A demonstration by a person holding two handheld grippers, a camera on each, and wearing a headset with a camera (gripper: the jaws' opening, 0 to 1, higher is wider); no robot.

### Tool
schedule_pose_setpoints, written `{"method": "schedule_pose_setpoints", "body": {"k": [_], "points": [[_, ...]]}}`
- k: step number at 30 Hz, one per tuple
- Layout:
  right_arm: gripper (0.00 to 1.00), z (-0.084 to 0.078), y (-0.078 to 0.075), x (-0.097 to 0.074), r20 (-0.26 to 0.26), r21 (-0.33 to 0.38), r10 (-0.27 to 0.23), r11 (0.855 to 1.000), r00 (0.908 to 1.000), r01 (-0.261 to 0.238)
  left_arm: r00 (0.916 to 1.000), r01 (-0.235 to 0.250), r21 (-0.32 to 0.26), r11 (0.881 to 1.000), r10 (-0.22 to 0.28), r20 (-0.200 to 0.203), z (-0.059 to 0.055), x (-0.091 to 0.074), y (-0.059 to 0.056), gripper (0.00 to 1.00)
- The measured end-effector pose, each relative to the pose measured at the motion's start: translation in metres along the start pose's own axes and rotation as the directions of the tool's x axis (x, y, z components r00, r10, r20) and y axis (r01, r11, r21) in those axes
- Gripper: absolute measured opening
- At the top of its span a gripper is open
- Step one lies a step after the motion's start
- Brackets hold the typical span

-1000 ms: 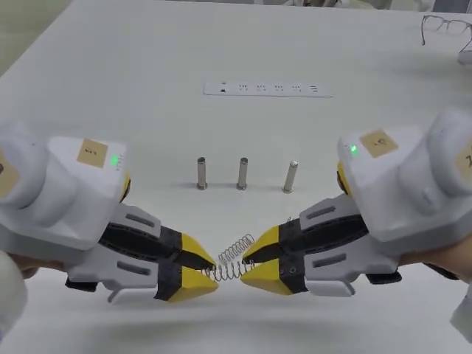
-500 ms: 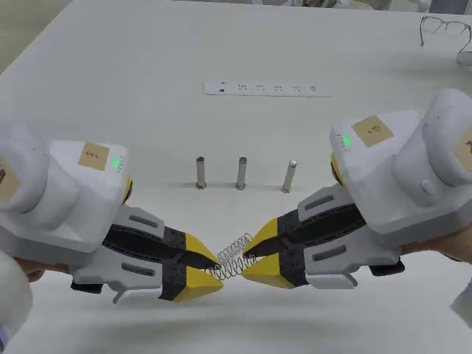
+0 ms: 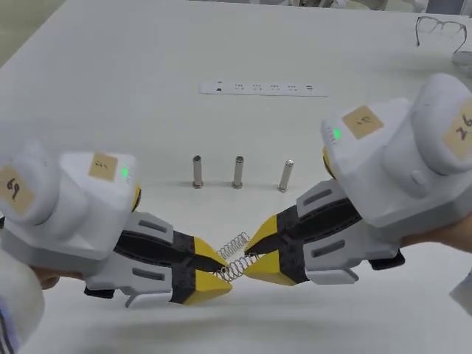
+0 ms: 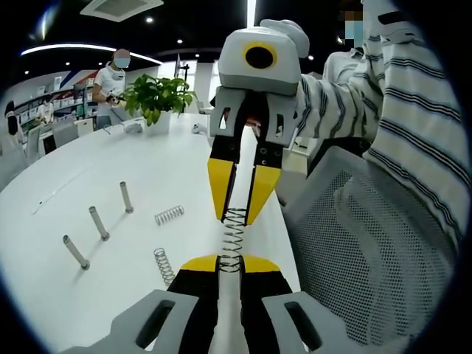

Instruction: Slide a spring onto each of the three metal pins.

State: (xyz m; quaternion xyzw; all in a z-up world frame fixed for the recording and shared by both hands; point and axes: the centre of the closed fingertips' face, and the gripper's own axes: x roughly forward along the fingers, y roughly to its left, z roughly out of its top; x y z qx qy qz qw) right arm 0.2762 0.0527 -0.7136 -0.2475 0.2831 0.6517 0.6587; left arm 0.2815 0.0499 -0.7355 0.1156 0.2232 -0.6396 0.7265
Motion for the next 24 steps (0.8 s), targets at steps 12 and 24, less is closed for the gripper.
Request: {"method": "schedule_pose_setpoints", "body": {"k": [12, 24], "points": [[0.07, -0.002, 0.004, 0.000, -0.041, -0.014, 0.013, 1.000, 0.9991, -0.014, 0.9996, 0.028, 0.031, 0.999, -0.029, 0.004, -0.002, 0.008, -0.005, 0.01], [0.07, -0.004, 0.009, 0.001, -0.086, -0.047, 0.028, 0.998, 0.9959, -0.033, 0.9991, 0.043, 0.026, 0.999, -0.043, 0.005, -0.004, 0.015, -0.009, 0.01]]}}
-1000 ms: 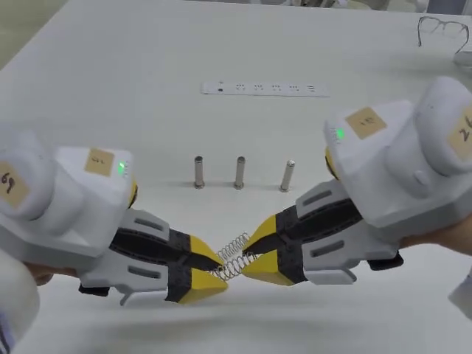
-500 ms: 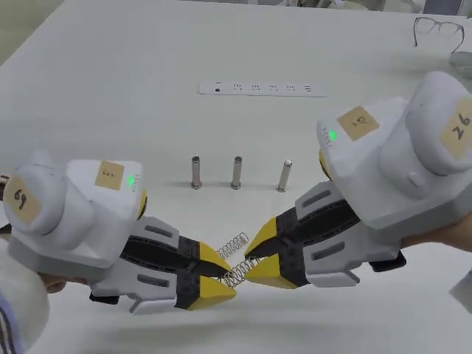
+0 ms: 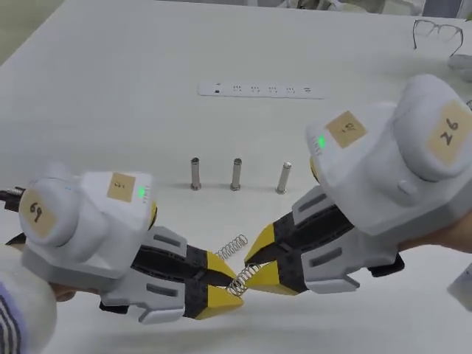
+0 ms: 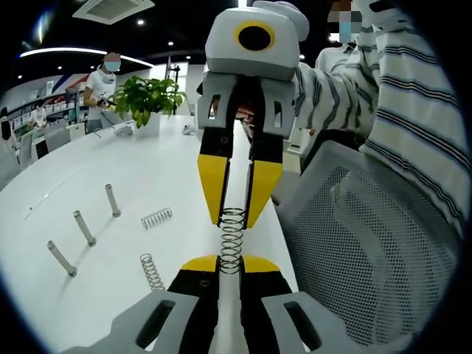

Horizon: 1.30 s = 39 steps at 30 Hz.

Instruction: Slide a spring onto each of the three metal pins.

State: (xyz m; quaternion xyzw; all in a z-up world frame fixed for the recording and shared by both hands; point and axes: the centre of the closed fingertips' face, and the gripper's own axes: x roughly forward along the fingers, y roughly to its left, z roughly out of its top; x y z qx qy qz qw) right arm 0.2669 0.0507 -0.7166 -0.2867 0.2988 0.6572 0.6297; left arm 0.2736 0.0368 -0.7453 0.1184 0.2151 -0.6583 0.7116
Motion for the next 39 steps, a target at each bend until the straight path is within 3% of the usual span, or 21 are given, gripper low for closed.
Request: {"method": "schedule_pose_setpoints", "body": {"k": [18, 27, 30, 33, 39], "points": [[0.08, -0.004, 0.002, 0.000, -0.061, -0.052, 0.014, 0.998, 0.9980, -0.018, 1.0000, 0.005, 0.023, 1.000, -0.005, 0.007, 0.001, 0.004, -0.001, 0.01], [0.08, -0.005, 0.001, -0.002, -0.073, -0.058, 0.016, 0.998, 0.9972, -0.020, 0.9990, 0.000, 0.018, 1.000, 0.000, 0.045, 0.005, 0.004, -0.001, 0.01], [0.08, -0.004, 0.001, -0.003, -0.079, -0.065, 0.014, 0.998, 0.9968, -0.019, 0.9945, 0.002, -0.006, 1.000, -0.001, 0.104, 0.014, 0.004, -0.001, 0.01], [0.08, -0.003, 0.001, -0.004, -0.081, -0.068, 0.017, 0.997, 0.9965, -0.023, 0.9954, -0.001, 0.001, 1.000, 0.001, 0.096, 0.012, 0.004, -0.001, 0.01], [0.08, -0.003, 0.002, -0.003, -0.092, -0.071, 0.026, 0.997, 0.9954, -0.033, 0.9931, 0.000, 0.001, 1.000, 0.000, 0.117, 0.017, 0.003, -0.002, 0.01]]}}
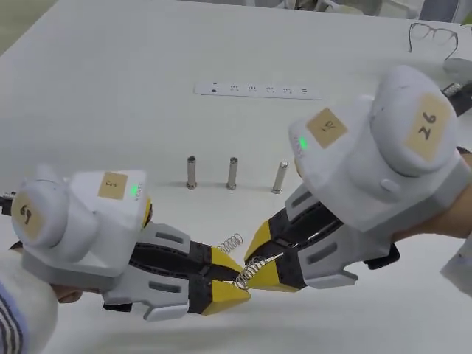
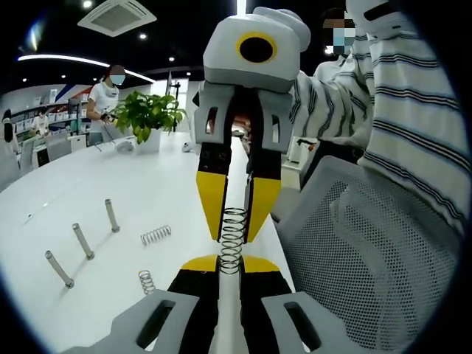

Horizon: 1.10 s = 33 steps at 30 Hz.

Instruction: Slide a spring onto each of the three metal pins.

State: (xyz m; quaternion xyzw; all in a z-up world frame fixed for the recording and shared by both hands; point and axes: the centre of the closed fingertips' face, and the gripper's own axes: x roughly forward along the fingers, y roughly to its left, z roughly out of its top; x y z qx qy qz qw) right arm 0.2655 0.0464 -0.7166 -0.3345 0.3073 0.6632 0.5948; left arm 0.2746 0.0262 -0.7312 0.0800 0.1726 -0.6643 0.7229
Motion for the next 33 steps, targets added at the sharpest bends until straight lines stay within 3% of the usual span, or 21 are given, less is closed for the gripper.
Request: {"method": "schedule_pose_setpoints", "body": {"k": [15, 33], "points": [[0.08, -0.0053, -0.0014, 0.0033, -0.054, -0.013, 0.030, 0.999, 0.9981, -0.030, 0.9998, -0.007, 0.006, 1.000, 0.007, 0.020, 0.0035, 0.0011, 0.0016, 0.01], [0.08, -0.0065, -0.0044, 0.0054, -0.081, 0.004, 0.047, 0.999, 0.9956, -0.047, 0.9992, -0.024, -0.020, 1.000, 0.025, 0.032, 0.0041, 0.0010, 0.0043, 0.01]]}}
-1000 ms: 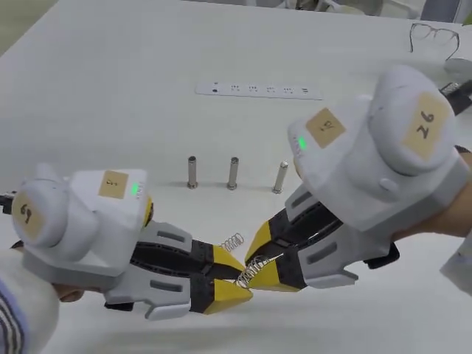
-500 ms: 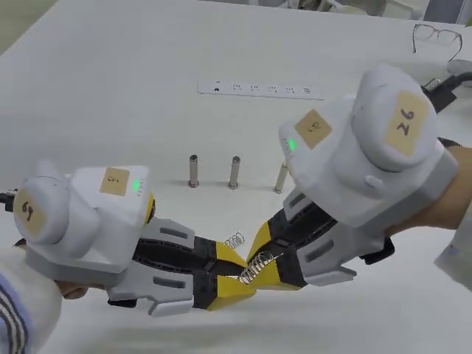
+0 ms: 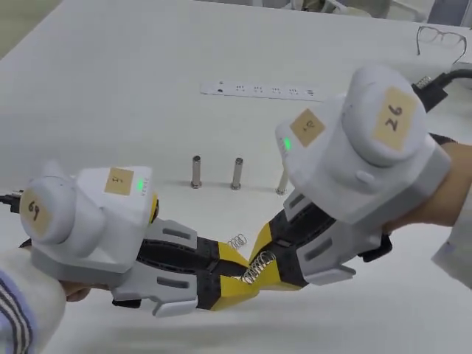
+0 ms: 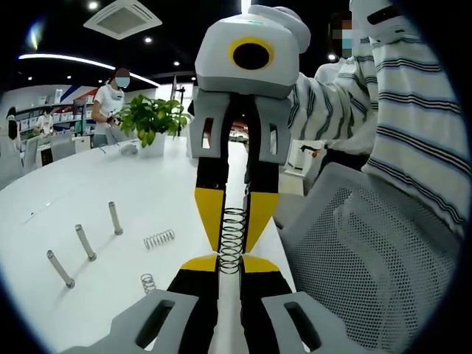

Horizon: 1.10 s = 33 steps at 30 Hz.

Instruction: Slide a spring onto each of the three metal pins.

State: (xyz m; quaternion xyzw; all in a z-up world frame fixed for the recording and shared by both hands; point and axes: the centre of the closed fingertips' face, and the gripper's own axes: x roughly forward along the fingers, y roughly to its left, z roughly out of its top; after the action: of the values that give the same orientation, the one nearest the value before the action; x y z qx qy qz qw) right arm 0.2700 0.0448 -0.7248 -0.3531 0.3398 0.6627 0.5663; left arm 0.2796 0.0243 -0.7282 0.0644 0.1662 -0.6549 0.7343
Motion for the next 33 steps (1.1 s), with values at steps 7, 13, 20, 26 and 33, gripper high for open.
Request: {"method": "schedule_pose_setpoints", "body": {"k": [7, 13, 20, 26, 33], "points": [[0.08, 0.001, 0.000, 0.001, -0.006, -0.004, 0.008, 1.000, 0.9999, -0.008, 1.0000, -0.007, -0.017, 1.000, 0.007, -0.001, -0.001, -0.001, 0.000, 0.02], [0.08, 0.002, -0.001, 0.002, -0.011, -0.012, 0.010, 1.000, 0.9999, -0.010, 0.9998, -0.019, -0.039, 0.999, 0.019, 0.002, -0.001, -0.003, 0.002, 0.02], [0.08, 0.002, -0.004, 0.002, -0.019, -0.026, 0.005, 1.000, 0.9998, -0.006, 0.9989, -0.042, -0.081, 0.996, 0.043, 0.018, 0.000, -0.007, 0.003, 0.05], [0.08, 0.004, -0.007, 0.003, -0.016, -0.033, -0.005, 0.999, 0.9999, 0.004, 0.9980, -0.063, -0.110, 0.992, 0.064, 0.000, -0.005, -0.014, 0.005, 0.12], [0.08, 0.009, -0.012, -0.003, 0.003, -0.036, -0.023, 0.999, 0.9997, 0.023, 0.9926, -0.120, -0.138, 0.983, 0.117, -0.030, -0.017, -0.027, 0.013, 0.21]]}}
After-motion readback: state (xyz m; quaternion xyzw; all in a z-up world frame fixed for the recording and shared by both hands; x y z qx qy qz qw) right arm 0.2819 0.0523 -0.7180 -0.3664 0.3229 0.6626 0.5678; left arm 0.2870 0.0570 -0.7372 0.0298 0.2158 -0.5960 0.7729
